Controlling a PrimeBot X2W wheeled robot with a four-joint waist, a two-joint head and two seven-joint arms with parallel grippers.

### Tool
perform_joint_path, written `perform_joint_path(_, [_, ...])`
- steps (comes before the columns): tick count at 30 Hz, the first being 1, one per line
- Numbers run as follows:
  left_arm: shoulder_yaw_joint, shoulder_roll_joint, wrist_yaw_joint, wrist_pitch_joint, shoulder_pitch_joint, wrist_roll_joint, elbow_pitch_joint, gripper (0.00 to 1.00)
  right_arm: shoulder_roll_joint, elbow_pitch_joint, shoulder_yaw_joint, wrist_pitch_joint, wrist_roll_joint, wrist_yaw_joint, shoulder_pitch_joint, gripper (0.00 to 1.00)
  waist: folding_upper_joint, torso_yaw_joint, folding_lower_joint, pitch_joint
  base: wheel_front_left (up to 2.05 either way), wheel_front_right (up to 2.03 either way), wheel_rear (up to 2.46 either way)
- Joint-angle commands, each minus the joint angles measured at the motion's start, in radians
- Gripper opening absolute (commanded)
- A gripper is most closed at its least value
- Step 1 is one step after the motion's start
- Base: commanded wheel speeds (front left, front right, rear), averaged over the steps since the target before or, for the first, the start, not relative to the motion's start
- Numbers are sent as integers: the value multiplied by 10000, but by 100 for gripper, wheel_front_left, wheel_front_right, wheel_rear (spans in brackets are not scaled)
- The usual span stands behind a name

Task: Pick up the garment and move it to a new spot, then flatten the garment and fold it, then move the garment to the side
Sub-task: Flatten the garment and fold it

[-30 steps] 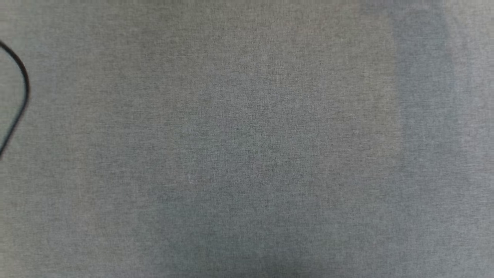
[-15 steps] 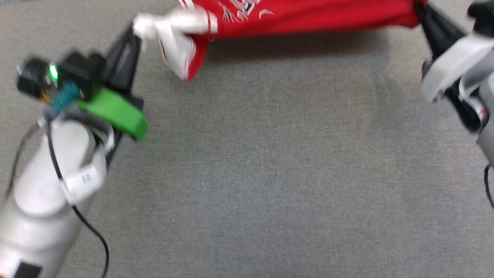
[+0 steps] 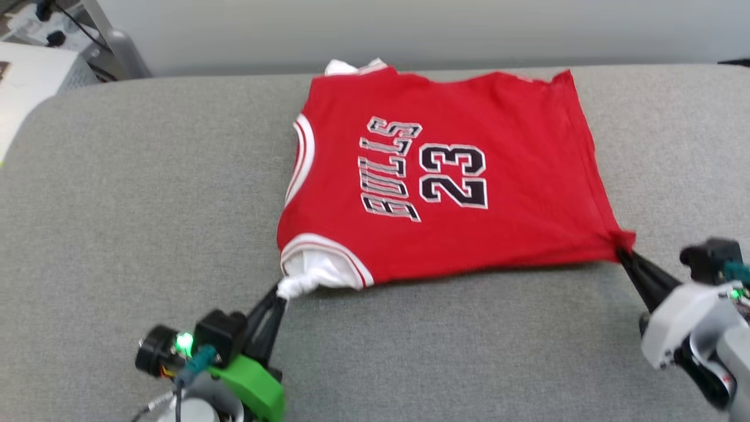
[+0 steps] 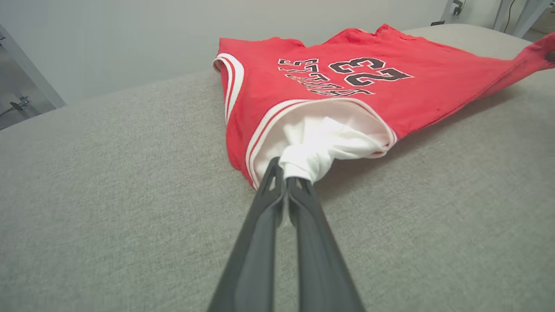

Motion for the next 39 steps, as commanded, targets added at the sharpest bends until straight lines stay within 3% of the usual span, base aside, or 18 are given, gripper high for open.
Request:
perform_joint_path(1, [43,-136,-69,-58,386,167,81,0,-83,-107,-285,-88,-67,-7,570,0,0,132,1,-418,0,0,0])
perform_joint_path(12, [142,-908,-295,-59,2615,386,315,0,-84,-862,-2099,-13,-809,-7,4066,0,0,196,1,-917,0,0,0])
perform_joint_path(21, [477,-1075,-393,-59,3749,506,175,0,296,-1877,-3548,610,-1461,-7,5912,0,0,335,1,-1047,0,0,0])
perform_joint_path(31, [853,-894,-571,-59,2707,1195,-323,0,798,-3346,-5080,1363,-1975,-7,6204,0,0,370,1,-901,0,0,0])
perform_joint_path(39, [480,-299,-844,-44,360,1372,-247,0,923,-4268,-5839,2276,-1932,-7,5690,0,0,268,1,-347,0,0,0])
